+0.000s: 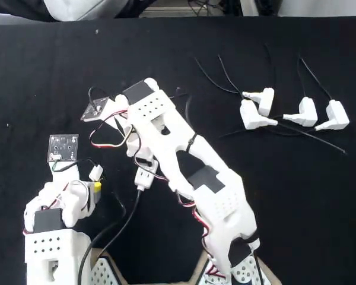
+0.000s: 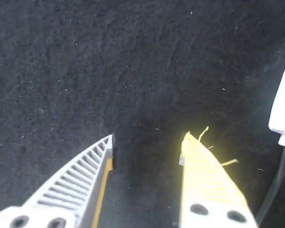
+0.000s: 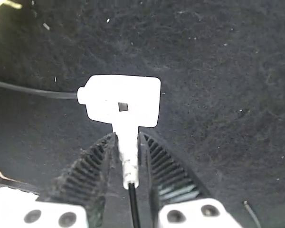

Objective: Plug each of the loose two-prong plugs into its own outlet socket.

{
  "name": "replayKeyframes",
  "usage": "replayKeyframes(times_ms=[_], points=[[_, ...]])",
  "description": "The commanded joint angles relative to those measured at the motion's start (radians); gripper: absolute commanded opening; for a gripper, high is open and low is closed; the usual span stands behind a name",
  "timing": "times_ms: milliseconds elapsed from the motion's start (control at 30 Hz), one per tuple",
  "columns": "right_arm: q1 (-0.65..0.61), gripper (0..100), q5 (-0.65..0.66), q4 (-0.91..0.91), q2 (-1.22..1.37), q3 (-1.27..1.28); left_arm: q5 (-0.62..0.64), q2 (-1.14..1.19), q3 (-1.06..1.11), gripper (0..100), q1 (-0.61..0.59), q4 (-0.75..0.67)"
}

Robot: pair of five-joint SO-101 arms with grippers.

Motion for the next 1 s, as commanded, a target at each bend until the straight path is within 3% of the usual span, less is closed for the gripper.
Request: replayKeyframes(times_ms=[0,467,967], points=[[-0.002,1.1,-0.054,-0.015,-0.004,-0.016,-0.008,-0.011,-0.013,23,-0.008,0.005],[0.146,1.1,0.018,-0.121,-0.105,0.010,-0.008,-0.011,-0.013,23,-0.008,0.005],[0.043,1.1,0.002,-0.055,-0.056,0.012,-0.009,-0.012,-0.015,23,-0.010,0.005]])
